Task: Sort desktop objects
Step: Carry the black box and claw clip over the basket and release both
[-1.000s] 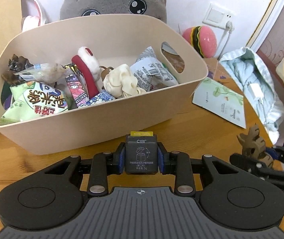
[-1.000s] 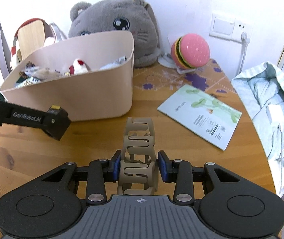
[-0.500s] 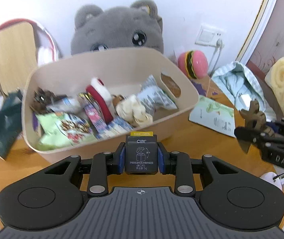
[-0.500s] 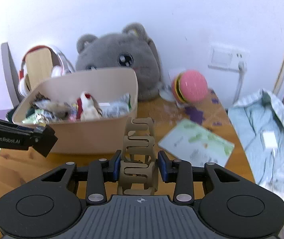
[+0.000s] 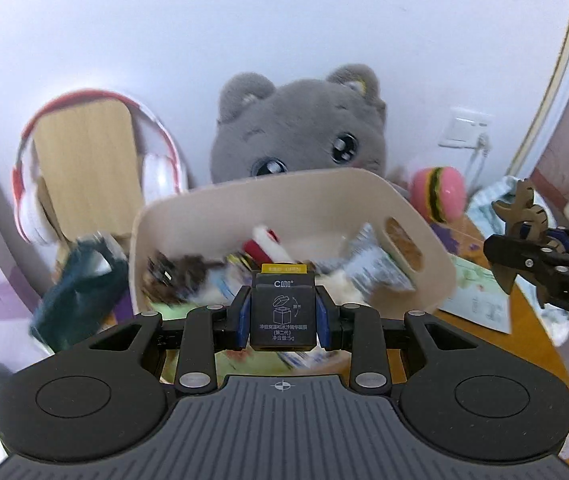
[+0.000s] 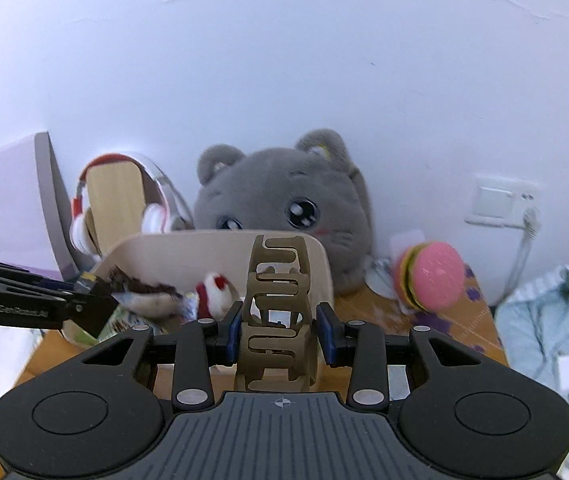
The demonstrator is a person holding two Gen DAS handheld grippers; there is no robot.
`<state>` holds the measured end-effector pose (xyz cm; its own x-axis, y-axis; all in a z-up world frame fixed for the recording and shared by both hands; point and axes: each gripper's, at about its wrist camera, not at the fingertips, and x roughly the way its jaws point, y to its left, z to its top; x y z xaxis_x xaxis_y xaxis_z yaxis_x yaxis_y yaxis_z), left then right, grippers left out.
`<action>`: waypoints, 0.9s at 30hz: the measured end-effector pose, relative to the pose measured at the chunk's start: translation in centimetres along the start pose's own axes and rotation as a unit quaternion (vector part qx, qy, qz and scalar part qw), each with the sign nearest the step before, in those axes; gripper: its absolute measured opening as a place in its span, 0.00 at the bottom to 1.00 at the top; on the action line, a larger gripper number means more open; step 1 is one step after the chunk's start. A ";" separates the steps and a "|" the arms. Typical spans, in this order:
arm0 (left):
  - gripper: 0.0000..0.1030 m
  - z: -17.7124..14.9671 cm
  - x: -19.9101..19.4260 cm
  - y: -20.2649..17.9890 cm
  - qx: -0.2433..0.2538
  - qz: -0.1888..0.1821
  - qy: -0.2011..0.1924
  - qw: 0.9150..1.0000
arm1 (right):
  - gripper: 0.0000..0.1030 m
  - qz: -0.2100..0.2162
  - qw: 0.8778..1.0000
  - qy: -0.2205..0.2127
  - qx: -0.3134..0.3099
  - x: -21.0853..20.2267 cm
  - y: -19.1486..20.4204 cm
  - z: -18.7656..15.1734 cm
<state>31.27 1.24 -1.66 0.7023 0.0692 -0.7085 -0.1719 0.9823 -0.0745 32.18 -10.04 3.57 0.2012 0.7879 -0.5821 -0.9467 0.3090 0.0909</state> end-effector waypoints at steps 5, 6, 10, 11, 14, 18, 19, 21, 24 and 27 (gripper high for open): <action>0.31 1.8 1.5 1.0 0.008 0.023 0.001 1.000 | 0.34 0.021 1.000 -0.003 -0.010 1.9 1.5 1.9; 0.31 2.0 1.9 1.1 0.008 0.028 0.003 1.000 | 0.34 0.023 1.000 -0.004 -0.013 2.4 1.7 2.3; 0.31 2.4 4.2 1.6 -0.001 0.041 0.023 0.999 | 0.34 0.035 0.999 -0.001 -0.011 4.7 2.6 3.5; 0.31 2.3 4.9 1.7 -0.002 0.044 0.033 0.998 | 0.34 0.038 0.999 0.002 -0.008 5.3 2.6 3.7; 0.31 1.8 6.6 1.9 -0.005 0.053 0.055 0.997 | 0.34 0.039 0.999 0.013 -0.010 7.3 3.3 3.9; 0.31 1.5 8.0 1.8 -0.003 0.061 0.064 0.996 | 0.34 0.032 0.999 0.038 -0.021 10.0 4.0 3.5; 0.31 1.4 8.2 1.7 -0.003 0.062 0.066 0.996 | 0.34 0.032 0.998 0.046 -0.019 10.6 4.1 3.3; 0.31 1.3 8.5 1.6 -0.002 0.064 0.068 0.996 | 0.34 0.028 0.998 0.058 -0.022 11.7 4.2 2.8; 0.31 1.3 8.8 1.6 -0.001 0.066 0.068 0.995 | 0.34 0.022 0.997 0.074 -0.029 13.0 4.4 2.2; 0.35 1.4 8.8 1.5 -0.002 0.065 0.071 0.995 | 0.36 0.020 0.996 0.088 -0.022 13.9 4.1 1.7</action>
<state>38.17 3.60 -7.08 0.5697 0.1696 -0.8042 -0.2574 0.9661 0.0214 31.51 3.09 -2.74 0.1189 0.6928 -0.7113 -0.9642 0.2515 0.0838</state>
